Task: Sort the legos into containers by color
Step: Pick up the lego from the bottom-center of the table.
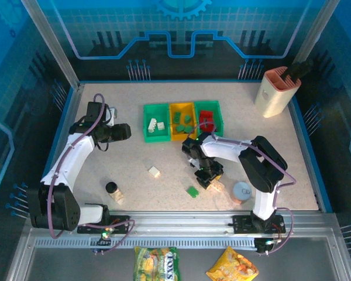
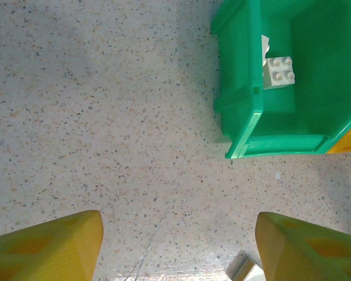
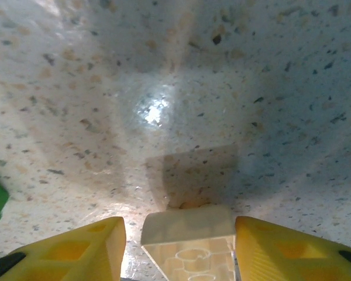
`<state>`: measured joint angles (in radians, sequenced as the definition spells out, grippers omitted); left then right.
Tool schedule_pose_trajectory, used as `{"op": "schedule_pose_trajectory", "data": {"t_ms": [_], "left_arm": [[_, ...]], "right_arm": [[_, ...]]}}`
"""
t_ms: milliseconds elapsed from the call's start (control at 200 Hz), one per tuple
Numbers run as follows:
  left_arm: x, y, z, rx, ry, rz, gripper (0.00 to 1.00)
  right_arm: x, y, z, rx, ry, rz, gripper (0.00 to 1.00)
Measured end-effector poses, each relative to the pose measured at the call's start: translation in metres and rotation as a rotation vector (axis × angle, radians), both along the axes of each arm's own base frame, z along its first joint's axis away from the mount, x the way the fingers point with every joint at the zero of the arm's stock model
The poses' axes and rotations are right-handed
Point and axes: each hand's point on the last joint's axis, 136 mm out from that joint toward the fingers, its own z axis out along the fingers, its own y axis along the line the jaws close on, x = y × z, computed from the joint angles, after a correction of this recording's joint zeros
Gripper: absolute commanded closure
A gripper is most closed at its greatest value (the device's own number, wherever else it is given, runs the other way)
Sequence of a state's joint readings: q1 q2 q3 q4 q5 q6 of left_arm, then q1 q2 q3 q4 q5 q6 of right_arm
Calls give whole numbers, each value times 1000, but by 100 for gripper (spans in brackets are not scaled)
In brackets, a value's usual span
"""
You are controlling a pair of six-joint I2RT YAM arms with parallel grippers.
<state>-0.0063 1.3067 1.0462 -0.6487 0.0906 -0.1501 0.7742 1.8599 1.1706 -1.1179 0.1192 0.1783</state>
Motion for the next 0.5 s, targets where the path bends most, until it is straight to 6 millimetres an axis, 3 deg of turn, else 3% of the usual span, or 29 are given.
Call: {"op": "schedule_pose_trajectory", "data": {"t_ms": [500], "left_arm": [[0, 0, 0, 0, 0, 0, 29]], "right_arm": [[2, -5, -3, -36, -14, 18, 63]]}}
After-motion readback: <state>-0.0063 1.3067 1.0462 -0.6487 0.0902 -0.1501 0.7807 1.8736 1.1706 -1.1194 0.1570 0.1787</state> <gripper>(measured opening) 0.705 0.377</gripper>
